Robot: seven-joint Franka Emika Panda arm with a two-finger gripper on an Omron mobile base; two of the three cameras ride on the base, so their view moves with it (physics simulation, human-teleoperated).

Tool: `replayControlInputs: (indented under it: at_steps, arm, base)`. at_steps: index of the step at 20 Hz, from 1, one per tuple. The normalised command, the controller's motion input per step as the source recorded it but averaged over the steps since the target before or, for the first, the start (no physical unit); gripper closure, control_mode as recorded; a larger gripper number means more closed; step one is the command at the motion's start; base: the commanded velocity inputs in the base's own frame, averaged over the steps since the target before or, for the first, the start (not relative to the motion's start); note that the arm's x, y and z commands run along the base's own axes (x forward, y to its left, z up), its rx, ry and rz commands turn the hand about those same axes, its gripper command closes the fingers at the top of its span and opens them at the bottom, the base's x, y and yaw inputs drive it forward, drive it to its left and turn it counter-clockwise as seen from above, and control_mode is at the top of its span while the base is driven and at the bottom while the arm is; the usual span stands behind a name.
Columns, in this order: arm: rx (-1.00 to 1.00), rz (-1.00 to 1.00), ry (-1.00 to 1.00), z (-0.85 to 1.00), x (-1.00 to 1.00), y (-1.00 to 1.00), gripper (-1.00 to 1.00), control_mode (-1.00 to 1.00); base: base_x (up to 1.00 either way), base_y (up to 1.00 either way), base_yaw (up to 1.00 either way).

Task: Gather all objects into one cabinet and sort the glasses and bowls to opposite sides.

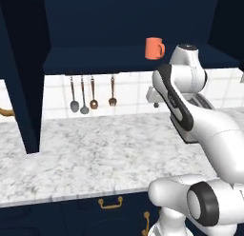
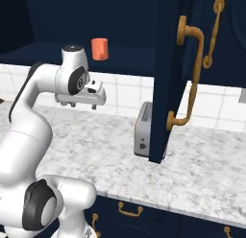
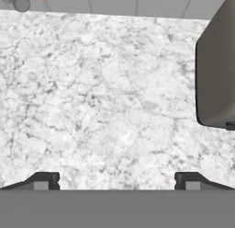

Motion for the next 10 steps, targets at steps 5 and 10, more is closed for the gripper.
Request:
replayControlInputs:
  at_steps: [5, 10]
  arm:
    - [0.0, 0.0, 0.0, 0.0, 0.0, 0.0, -1.0, 1.0]
    - [0.0, 0.0, 0.0, 0.0, 0.0, 0.0, -1.0, 1.0]
  base:
    - [0.98, 0.39, -0.12]
    - [0.31, 0.0, -0.01]
